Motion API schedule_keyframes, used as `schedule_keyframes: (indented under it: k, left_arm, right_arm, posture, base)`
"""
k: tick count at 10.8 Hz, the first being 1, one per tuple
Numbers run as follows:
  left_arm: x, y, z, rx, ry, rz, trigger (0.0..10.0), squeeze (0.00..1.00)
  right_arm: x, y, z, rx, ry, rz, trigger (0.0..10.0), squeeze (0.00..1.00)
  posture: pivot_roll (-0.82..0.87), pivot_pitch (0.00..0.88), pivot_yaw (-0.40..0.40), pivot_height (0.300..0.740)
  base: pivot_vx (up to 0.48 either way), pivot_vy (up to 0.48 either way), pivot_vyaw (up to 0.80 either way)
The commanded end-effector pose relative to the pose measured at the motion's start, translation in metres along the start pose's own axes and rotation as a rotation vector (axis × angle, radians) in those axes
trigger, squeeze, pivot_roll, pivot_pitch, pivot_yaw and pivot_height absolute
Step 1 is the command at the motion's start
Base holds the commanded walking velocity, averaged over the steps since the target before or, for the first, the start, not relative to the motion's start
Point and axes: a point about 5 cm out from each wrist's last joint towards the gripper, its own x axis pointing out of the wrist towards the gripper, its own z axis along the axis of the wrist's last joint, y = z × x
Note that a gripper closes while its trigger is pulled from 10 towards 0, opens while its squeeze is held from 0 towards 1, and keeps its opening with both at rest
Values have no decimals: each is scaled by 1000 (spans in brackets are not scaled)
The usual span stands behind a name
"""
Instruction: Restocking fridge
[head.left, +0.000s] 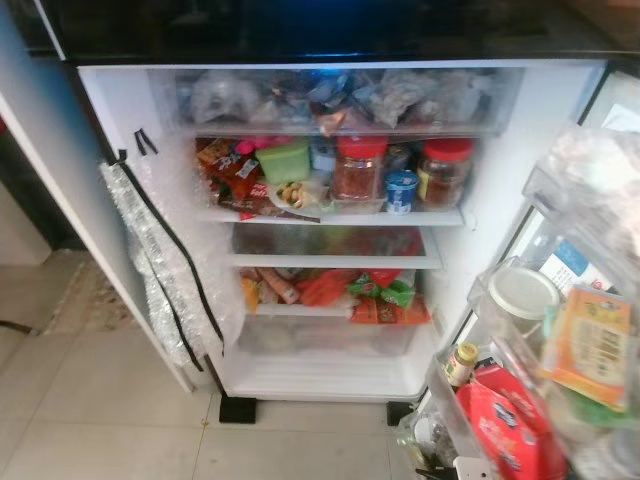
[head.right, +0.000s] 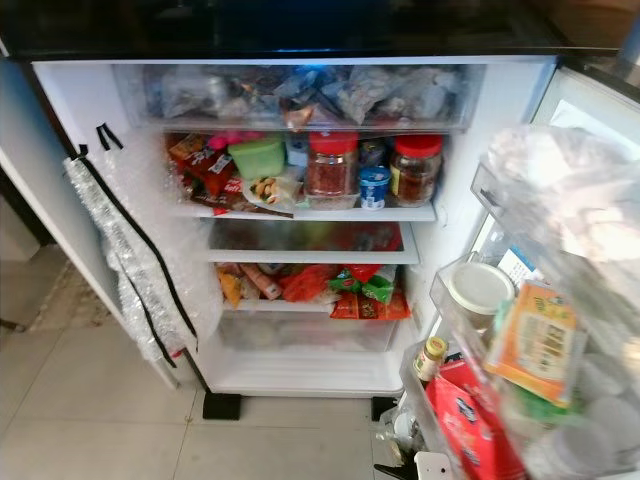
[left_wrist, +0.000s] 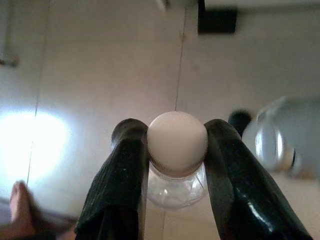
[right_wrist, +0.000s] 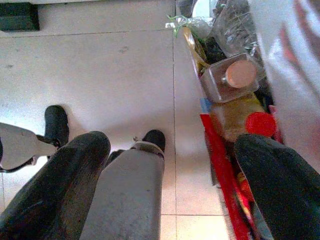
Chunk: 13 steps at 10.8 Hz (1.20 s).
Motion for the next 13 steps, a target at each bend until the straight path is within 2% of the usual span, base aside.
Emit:
schedule_keyframes:
  k: [1, 2, 4, 5, 6, 7, 8, 9, 10, 11, 13]
  left_arm:
    - [30, 8, 110, -4, -352, 30, 10000, 0]
    - [27, 6, 150, 24, -528, -1, 10000, 0]
    - [14, -11, 188, -1, -737, -96, 10000, 0]
    - [1, -40, 205, -13, -810, -295, 10000, 0]
    - [-12, -62, 210, 5, -831, -447, 10000, 0]
    - [-25, -77, 208, 0, -802, -577, 10000, 0]
    - [-30, -76, 209, 17, -826, -563, 10000, 0]
    - [-37, -70, 218, 33, -893, -528, 10000, 0]
    - [-39, -69, 220, 23, -902, -522, 10000, 0]
    - [-43, -64, 219, 44, -871, -488, 10000, 0]
    - [-42, -61, 219, 73, -864, -451, 10000, 0]
  right_arm:
    - [0, 1, 1, -7, -3, 6, 10000, 0]
    - [0, 1, 2, -2, -5, 9, 10000, 0]
    - [0, 1, 2, -2, -6, 10, 10000, 0]
    - [0, 1, 3, -8, -3, 14, 10000, 0]
    - [0, 1, 3, -12, -2, 16, 10000, 0]
    - [0, 1, 2, -9, -1, 17, 10000, 0]
    - [0, 1, 2, -4, -4, 15, 10000, 0]
    - [0, 0, 2, 0, -3, 14, 10000, 0]
    - [0, 0, 1, 2, -3, 13, 10000, 0]
    - [0, 0, 1, 13, -7, 11, 10000, 0]
    - [0, -1, 1, 12, -5, 10, 10000, 0]
  posture:
    - [75, 0, -11, 740]
    - [67, 0, -9, 740]
    - [67, 0, -11, 740]
    - [72, 0, -12, 740]
    - [73, 0, -12, 740]
    - [71, 0, -5, 740]
    - [73, 0, -6, 740]
    - [70, 0, -1, 740]
    - [66, 0, 2, 740]
    - [59, 0, 5, 740]
    - [67, 0, 0, 740]
  base:
    - [0, 0, 0]
    - [0, 0, 0]
    - [0, 0, 0]
    - [0, 0, 0]
    - [0, 0, 0]
    - [0, 0, 0]
    - [0, 0, 0]
    - [0, 0, 0]
    - [0, 0, 0]
    - [0, 0, 0]
    - [0, 0, 0]
